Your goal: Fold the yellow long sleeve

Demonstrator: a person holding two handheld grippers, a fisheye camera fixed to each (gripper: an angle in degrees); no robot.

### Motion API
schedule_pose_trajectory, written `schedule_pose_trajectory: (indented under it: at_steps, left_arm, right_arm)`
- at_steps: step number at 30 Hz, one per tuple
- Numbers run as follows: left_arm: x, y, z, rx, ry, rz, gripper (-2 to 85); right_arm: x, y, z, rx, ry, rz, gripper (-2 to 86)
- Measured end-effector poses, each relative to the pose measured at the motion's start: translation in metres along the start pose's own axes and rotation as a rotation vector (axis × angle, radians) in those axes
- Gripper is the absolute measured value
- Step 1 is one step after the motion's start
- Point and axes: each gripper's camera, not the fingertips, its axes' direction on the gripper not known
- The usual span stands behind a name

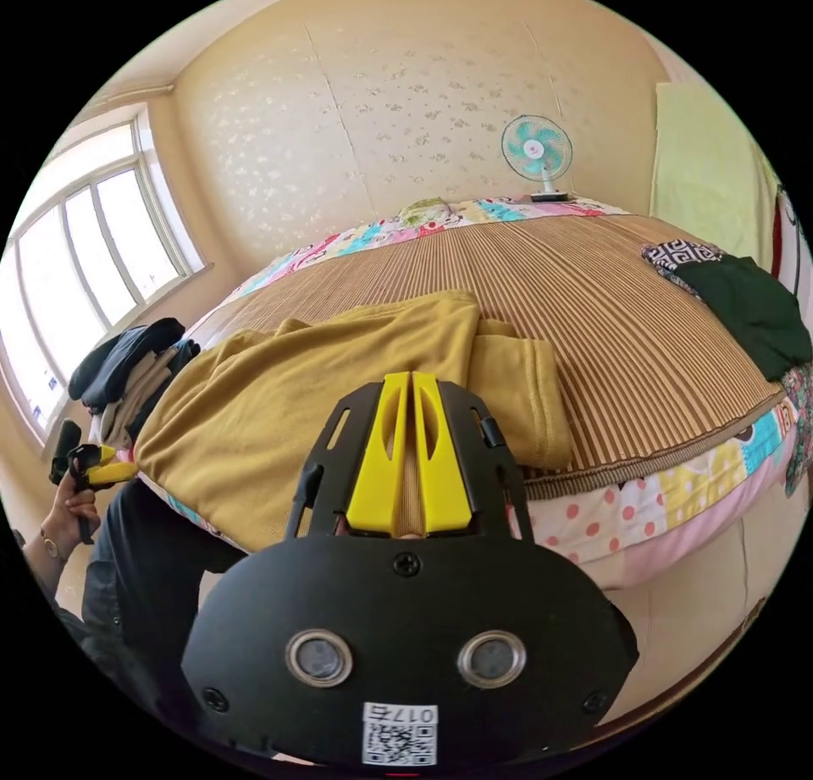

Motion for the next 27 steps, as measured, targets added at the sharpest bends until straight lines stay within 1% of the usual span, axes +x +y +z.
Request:
schedule_pose_trajectory:
  at_steps: [3, 5, 6, 7, 8, 10, 12, 14, 15, 17, 18, 19, 20, 22, 24, 27]
  left_arm:
    - [-0.008, -0.011, 0.033, -0.023, 0.021, -0.089, 13.8]
    - [-0.012, -0.012, 0.053, -0.008, 0.091, -0.196, 7.6]
    - [-0.010, -0.012, 0.054, 0.018, 0.114, -0.211, 7.3]
    - [0.003, -0.011, 0.052, 0.100, 0.155, -0.200, 6.8]
    - [0.026, -0.016, 0.050, 0.171, 0.161, -0.134, 6.6]
    - [0.069, -0.031, 0.056, 0.213, 0.131, -0.014, 6.6]
    - [0.119, -0.047, 0.079, 0.199, 0.114, 0.122, 6.5]
    - [0.188, -0.056, 0.132, 0.127, 0.089, 0.322, 6.5]
    - [0.204, -0.054, 0.148, 0.097, 0.093, 0.369, 6.5]
    - [0.258, -0.032, 0.215, -0.077, 0.146, 0.548, 6.5]
    - [0.268, -0.023, 0.232, -0.127, 0.166, 0.586, 6.5]
    - [0.283, -0.003, 0.260, -0.227, 0.196, 0.652, 6.6]
    - [0.293, 0.017, 0.285, -0.319, 0.202, 0.702, 7.0]
    - [0.296, 0.042, 0.311, -0.419, 0.196, 0.731, 7.9]
    - [0.290, 0.056, 0.315, -0.447, 0.244, 0.729, 8.4]
    - [0.266, 0.054, 0.288, -0.349, 0.226, 0.656, 9.5]
  right_arm:
    - [0.013, -0.005, -0.003, -0.003, -0.045, 0.037, 0.9]
    - [0.019, -0.007, -0.005, -0.003, -0.063, 0.043, 0.9]
    - [0.024, -0.008, -0.006, 0.001, -0.078, 0.049, 0.9]
    - [0.030, -0.009, -0.008, 0.007, -0.096, 0.060, 0.9]
    - [0.032, -0.009, -0.008, 0.010, -0.107, 0.066, 0.9]
    - [0.044, -0.012, -0.011, 0.015, -0.146, 0.082, 0.9]
    - [0.054, -0.014, -0.013, 0.019, -0.187, 0.099, 1.0]
    - [0.067, -0.016, -0.016, 0.029, -0.238, 0.128, 0.9]
    - [0.078, -0.017, -0.021, 0.047, -0.268, 0.157, 0.9]
    - [0.097, -0.016, -0.035, 0.121, -0.258, 0.236, 0.8]
    - [0.111, -0.010, -0.051, 0.211, -0.190, 0.305, 0.7]
    - [0.125, -0.002, -0.067, 0.300, -0.097, 0.383, 0.6]
    - [0.132, 0.003, -0.074, 0.338, -0.056, 0.429, 0.6]
    - [0.159, 0.020, -0.093, 0.433, 0.014, 0.589, 0.5]
    - [0.172, 0.028, -0.099, 0.449, 0.045, 0.646, 0.4]
    - [0.183, 0.031, -0.101, 0.416, 0.093, 0.694, 0.2]
